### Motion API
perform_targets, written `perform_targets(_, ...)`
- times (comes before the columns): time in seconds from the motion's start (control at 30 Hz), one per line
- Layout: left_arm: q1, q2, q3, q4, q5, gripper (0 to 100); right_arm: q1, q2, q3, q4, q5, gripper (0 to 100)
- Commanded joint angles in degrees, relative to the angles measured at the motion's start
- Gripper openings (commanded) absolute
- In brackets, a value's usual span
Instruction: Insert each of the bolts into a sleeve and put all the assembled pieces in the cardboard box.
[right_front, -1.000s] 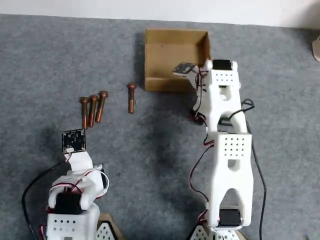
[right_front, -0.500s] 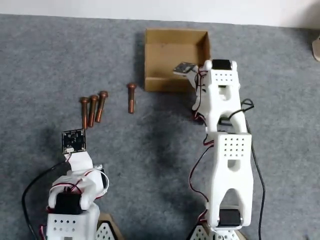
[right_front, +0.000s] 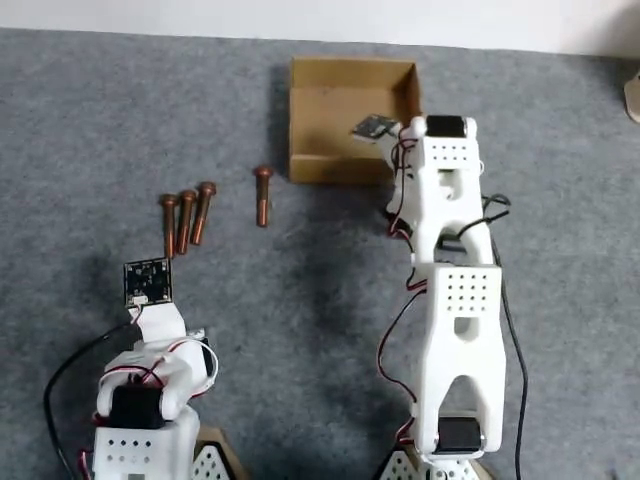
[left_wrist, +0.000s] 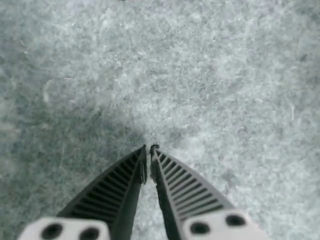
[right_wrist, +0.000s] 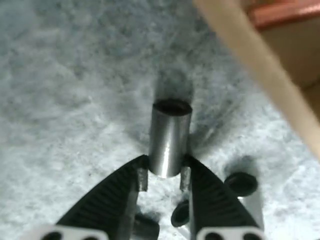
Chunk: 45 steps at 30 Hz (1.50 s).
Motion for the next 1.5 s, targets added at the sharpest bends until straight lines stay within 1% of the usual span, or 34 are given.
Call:
perform_targets(0.0,0.0,-0.9,0.9,0.4,-0.4,4,-0.9,-2.7,-2.9,0.6,-0.4,10.6)
perform_targets(0.37,0.0,-0.9,0.9,0.4,-0.4,4,-4.2,-2.7,-3.0,0.6,-0.4,11.3)
perform_targets(0.53,0.0,-0.9,0.9,0.4,-0.4,4,-4.6,-2.7,-3.1,0.6,-0.5,21.0)
perform_targets(0.57,0.0,-0.9,0.9,0.4,-0.4,4,-4.7,-2.7,-3.1,0.6,-0.5,21.6)
perform_targets(0.97,0.0,-0.9,0.9,0.4,-0.4,4,-5.9,-2.6,-3.2,0.0,-0.5,21.7)
perform_targets(1.13,0.0,-0.9,0.9,0.4,-0.4,4,-7.3,-2.6,-3.2,-2.2,-0.6,21.7)
perform_targets(1.33,0.0,-0.9,0.9,0.4,-0.5,4,-8.0,-2.2,-3.2,-2.4,-3.0,21.6)
perform_targets(1.4,0.0,-0.9,0.9,0.4,-0.6,4,-7.8,-2.1,-3.2,-2.2,-3.1,18.3)
perform_targets(1.47,0.0,-0.9,0.9,0.3,-0.6,4,-7.2,-2.0,-3.1,-2.1,-3.3,8.2)
